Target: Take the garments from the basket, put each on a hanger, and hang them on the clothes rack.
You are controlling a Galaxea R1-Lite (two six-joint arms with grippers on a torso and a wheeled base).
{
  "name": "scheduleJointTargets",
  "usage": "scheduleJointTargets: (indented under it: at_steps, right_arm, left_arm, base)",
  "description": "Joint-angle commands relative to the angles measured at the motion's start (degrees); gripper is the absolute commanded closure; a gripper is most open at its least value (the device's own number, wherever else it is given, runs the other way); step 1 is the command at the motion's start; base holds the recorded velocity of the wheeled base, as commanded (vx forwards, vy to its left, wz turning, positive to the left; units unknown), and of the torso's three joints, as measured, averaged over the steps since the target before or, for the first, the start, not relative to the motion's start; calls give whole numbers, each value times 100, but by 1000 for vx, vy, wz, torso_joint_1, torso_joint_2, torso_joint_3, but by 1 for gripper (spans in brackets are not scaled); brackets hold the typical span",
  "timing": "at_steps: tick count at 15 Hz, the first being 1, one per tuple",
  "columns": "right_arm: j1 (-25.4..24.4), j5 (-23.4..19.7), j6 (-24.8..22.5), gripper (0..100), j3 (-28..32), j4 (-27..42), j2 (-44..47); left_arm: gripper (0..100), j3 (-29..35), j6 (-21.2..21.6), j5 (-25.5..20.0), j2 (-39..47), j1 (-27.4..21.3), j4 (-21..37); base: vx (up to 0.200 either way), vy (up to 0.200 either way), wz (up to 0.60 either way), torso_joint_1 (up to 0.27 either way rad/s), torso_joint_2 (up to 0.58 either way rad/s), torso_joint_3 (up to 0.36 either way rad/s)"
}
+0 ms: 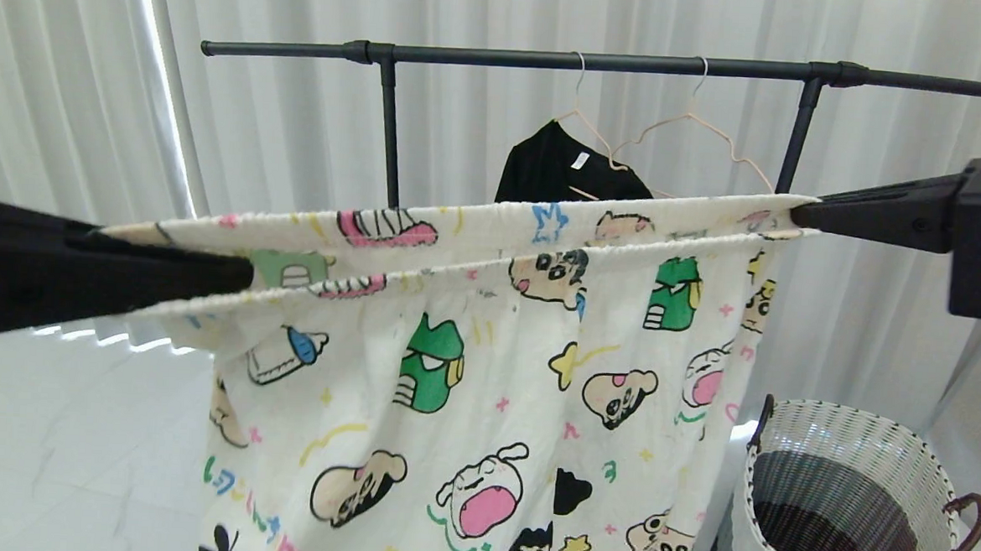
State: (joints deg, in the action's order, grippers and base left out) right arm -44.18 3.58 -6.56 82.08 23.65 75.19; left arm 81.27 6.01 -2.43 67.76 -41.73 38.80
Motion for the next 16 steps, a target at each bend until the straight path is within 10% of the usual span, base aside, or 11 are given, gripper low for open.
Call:
scheduleJointTargets:
  at_steps: [1, 16]
  right_arm:
    - [15, 2, -3, 100, 54, 289, -514]
    - [-144, -42, -3, 100, 1, 412, -558]
  left_arm:
    - [100, 653, 5, 40, 818, 323, -4]
    - [100, 1066, 14, 471, 1363, 306, 5]
  base:
    - [0, 0, 0, 0, 0, 0]
    - [0, 0, 0, 0, 0, 0]
